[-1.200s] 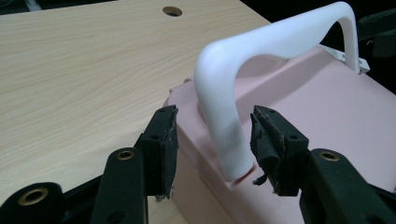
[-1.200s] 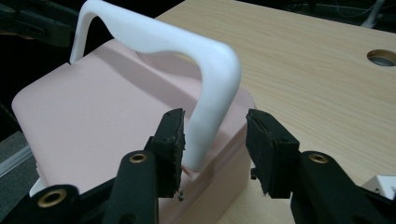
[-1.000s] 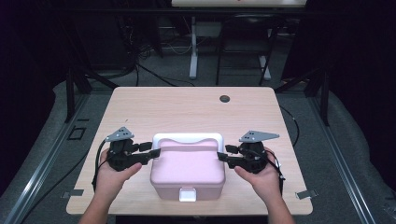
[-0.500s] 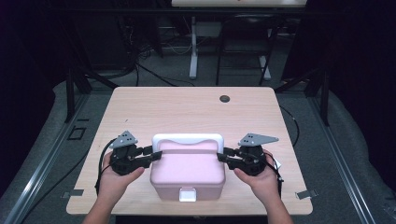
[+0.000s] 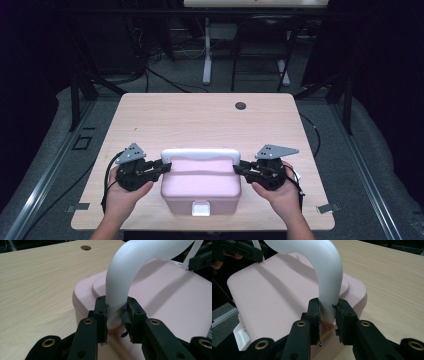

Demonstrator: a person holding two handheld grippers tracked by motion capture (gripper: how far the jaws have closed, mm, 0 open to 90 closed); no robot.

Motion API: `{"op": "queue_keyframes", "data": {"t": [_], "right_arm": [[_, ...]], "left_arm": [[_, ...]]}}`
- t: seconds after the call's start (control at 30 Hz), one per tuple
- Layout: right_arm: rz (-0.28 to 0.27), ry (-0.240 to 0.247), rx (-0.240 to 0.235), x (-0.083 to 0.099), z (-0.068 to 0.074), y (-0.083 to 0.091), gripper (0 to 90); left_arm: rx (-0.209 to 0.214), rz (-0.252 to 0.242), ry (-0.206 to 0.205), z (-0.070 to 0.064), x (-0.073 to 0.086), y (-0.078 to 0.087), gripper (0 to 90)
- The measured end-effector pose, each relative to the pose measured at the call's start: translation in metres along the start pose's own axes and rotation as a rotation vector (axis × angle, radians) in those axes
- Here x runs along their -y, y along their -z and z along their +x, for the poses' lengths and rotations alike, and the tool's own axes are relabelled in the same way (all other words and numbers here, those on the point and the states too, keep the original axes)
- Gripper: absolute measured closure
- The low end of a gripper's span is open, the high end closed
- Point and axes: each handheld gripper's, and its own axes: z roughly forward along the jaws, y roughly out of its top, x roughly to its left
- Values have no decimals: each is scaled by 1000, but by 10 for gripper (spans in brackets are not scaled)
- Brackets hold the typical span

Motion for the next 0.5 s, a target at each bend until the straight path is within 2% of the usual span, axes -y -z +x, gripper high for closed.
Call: {"op": "queue_keyframes", "data": {"t": [0.17,0.5], "right_arm": [[3,-5,-17,0,0,1,742],[-40,-14,-12,-3,2,5,742]], "left_arm": [[3,9,-4,0,-1,2,735],[6,-33,6,1,-4,6,734]]}}
